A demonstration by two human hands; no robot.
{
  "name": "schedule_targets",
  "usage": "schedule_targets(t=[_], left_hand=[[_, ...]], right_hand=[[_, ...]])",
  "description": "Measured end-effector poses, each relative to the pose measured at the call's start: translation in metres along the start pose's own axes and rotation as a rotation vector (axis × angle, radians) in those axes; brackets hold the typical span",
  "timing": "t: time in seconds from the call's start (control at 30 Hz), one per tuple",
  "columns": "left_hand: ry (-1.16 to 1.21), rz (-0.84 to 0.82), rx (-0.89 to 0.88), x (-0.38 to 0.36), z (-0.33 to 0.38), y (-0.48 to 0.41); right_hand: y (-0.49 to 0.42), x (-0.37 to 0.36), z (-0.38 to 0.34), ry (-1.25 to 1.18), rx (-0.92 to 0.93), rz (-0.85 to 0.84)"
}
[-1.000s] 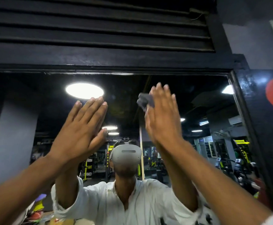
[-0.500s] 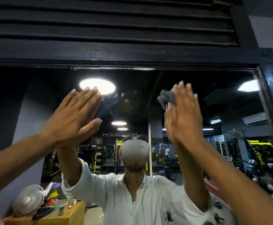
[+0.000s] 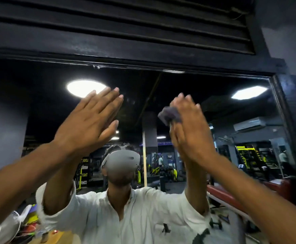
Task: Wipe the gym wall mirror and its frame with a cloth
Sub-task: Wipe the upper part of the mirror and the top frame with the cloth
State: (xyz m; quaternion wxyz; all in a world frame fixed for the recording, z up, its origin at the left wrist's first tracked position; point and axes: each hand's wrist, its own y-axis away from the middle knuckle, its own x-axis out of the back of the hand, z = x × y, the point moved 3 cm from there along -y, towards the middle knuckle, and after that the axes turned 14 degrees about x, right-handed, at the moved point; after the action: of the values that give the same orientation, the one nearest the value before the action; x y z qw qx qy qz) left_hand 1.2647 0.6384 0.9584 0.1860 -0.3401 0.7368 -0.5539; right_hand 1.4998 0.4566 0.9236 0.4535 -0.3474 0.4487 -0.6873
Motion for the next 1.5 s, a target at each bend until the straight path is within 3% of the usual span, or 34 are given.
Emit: schedule_targets(t=[0.07, 0.13, 0.2, 0.3, 0.4, 0.47, 0.57, 0.63, 0.83, 0.93, 1.03, 1.1, 1.17, 1.27, 1.37, 1.5], left_hand=[[0.008, 0.034, 0.031, 0.000, 0.001, 0.001], [0.052, 0.077, 0.109, 0.003, -0.002, 0.002], [0.104, 0.089, 0.183, 0.005, -0.005, 0.003], [0.114, 0.069, 0.189, 0.007, -0.005, 0.003], [0.068, 0.055, 0.162, 0.009, -0.005, 0.002], [0.028, 0.054, 0.160, 0.008, -0.004, 0.001], [-0.004, 0.047, 0.153, 0.007, -0.003, 0.001], [-0.012, 0.046, 0.124, 0.006, -0.001, 0.002], [0.017, 0.043, 0.066, 0.005, 0.018, 0.026], [-0.013, 0.039, -0.029, -0.005, 0.040, 0.045], [-0.002, 0.036, -0.012, -0.008, 0.057, 0.046], [0.012, 0.041, -0.004, -0.009, 0.074, 0.042], [0.010, 0.021, -0.022, -0.016, 0.097, 0.041], [-0.007, -0.005, -0.056, -0.027, 0.124, 0.045], [-0.024, 0.001, -0.058, -0.031, 0.128, 0.047], [-0.036, 0.002, -0.043, -0.031, 0.129, 0.047]], right_hand=[[-0.046, 0.001, 0.007, -0.012, -0.225, 0.104], [-0.080, -0.013, -0.013, 0.033, -0.256, 0.121], [-0.086, -0.028, -0.054, 0.047, -0.130, 0.112], [-0.040, -0.034, -0.107, 0.003, 0.148, -0.041], [-0.001, -0.026, -0.096, 0.012, 0.291, -0.123], [-0.013, -0.019, -0.066, 0.027, 0.175, -0.085], [-0.060, -0.008, -0.039, -0.037, -0.152, 0.093], [-0.075, -0.013, -0.050, 0.001, -0.223, 0.085], [0.028, -0.033, -0.122, -0.023, 0.168, -0.064], [0.063, -0.020, -0.087, -0.041, 0.163, -0.121], [0.041, -0.003, -0.021, -0.058, -0.195, 0.040], [0.027, -0.001, -0.002, -0.043, -0.328, 0.117], [0.036, -0.009, -0.017, -0.014, -0.297, 0.102], [0.093, -0.017, -0.057, -0.071, -0.040, -0.028], [0.134, -0.002, -0.022, -0.055, 0.107, -0.122], [0.103, 0.020, 0.073, -0.036, -0.322, 0.064]])
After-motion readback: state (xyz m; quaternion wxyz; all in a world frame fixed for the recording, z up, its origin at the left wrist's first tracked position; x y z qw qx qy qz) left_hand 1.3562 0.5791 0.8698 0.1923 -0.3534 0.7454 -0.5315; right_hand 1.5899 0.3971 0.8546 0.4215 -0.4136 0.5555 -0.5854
